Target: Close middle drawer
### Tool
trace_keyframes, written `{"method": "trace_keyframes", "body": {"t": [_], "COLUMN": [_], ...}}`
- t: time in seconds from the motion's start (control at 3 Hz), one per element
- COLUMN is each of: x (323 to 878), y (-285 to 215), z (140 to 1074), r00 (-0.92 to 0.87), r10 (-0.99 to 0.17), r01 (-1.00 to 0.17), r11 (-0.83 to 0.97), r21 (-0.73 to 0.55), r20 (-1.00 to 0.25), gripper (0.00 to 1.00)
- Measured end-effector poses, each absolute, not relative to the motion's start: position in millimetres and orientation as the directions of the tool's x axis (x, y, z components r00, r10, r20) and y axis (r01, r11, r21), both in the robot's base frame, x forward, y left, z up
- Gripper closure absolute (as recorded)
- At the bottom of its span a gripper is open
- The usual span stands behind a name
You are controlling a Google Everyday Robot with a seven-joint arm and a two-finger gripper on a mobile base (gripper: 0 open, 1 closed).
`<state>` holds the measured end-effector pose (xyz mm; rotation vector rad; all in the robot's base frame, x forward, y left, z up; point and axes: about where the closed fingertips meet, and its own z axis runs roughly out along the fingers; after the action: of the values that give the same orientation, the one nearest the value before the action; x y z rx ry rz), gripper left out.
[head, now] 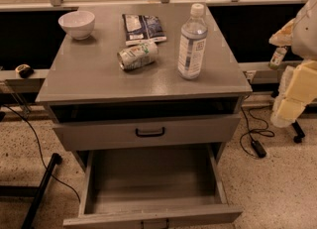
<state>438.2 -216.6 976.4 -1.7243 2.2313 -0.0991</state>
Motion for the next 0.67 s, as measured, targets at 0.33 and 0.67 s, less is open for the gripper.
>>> {"method": "trace_keyframes", "body": {"t": [0.33,0.67], "x": [438.2,430.8], "y": [-216.6,-226.0], "z": [976.4,943.2], "r00": [-0.221,-0.216], "r10": [-0.953,-0.949], "r01": [-0.931,-0.935], "r11": [0.27,0.269], "r21": [-0.246,-0.231], "r20": [-0.207,-0.229], "gripper": [0.0,0.0]}}
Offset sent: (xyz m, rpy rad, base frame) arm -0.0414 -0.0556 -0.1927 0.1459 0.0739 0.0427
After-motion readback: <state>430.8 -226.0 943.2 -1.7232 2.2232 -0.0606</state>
